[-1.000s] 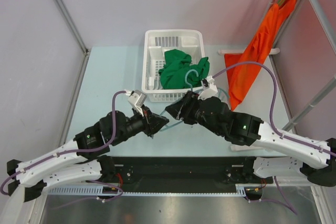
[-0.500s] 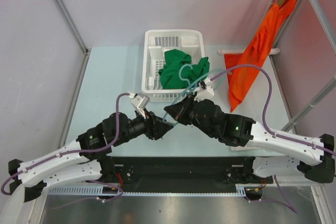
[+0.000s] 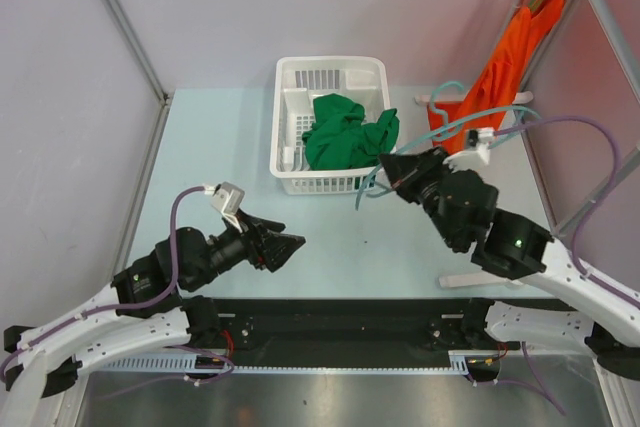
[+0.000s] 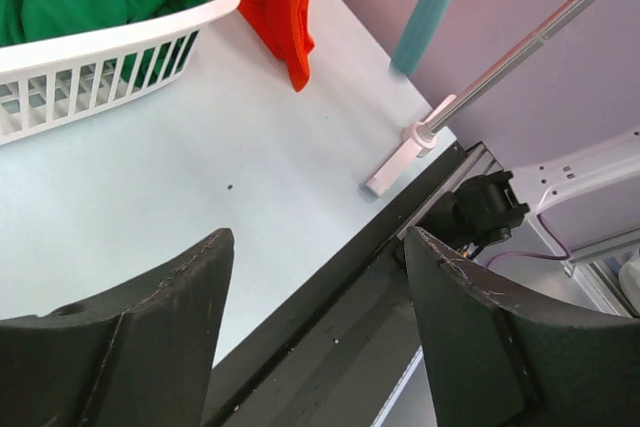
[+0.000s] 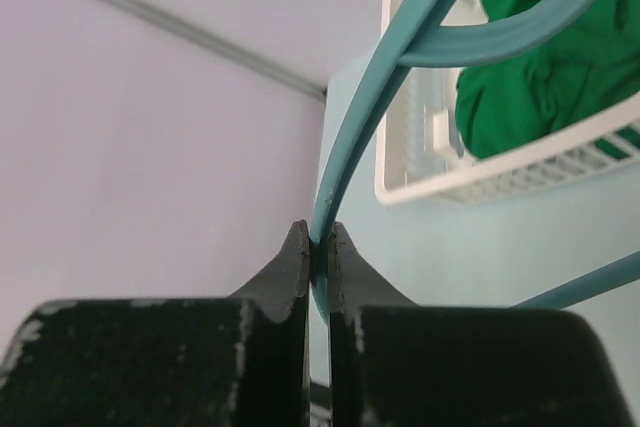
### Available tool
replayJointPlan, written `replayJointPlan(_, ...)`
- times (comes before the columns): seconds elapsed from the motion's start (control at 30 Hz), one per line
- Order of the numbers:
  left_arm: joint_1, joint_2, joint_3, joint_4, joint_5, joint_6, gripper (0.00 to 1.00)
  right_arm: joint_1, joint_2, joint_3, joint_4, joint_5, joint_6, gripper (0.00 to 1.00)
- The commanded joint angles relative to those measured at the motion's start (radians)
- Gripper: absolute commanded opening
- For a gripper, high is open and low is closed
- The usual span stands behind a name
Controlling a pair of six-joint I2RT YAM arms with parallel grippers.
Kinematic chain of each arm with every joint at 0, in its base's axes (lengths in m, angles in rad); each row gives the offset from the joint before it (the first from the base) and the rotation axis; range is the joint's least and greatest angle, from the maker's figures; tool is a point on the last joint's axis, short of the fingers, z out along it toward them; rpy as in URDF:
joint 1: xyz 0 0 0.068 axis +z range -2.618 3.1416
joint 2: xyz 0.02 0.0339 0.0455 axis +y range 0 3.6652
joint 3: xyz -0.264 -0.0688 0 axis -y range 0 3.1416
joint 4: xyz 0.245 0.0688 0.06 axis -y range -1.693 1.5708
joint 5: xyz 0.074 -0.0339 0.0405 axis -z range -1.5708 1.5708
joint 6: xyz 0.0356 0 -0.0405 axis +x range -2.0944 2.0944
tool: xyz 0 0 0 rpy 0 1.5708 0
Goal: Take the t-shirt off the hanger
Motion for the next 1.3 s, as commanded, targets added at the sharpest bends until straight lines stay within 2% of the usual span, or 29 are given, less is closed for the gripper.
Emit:
replayJointPlan(0.0,0.002,-0.002,-0.014,-0.009,-0.005,-0.015,0.73,-0.107,-0.064,0.052,0.087,0.047,0.003,0.00)
replayJointPlan(0.37,0.000,0.052,-0.001,0.020,0.035,-0.022,0.72,-0.135,-0.101,0.055,0.513,0.259,-0.140,0.00)
replayJointPlan(0.67,0.002,0.050,0.000,0.008,0.049,-0.032,0.72,-0.141,-0.113,0.091,0.621,0.418,-0.161,0.00)
replayJointPlan(0.9,0.000,0.063,-0.004,0.021,0.064,-0.034,0.72,-0.140,-0.124,0.152,0.523,0.524,-0.057,0.00)
replayJointPlan(1.27,0.000,0.086,0.000,0.034,0.084,-0.034,0.72,-0.141,-0.164,0.187,0.414,0.598,0.083,0.00)
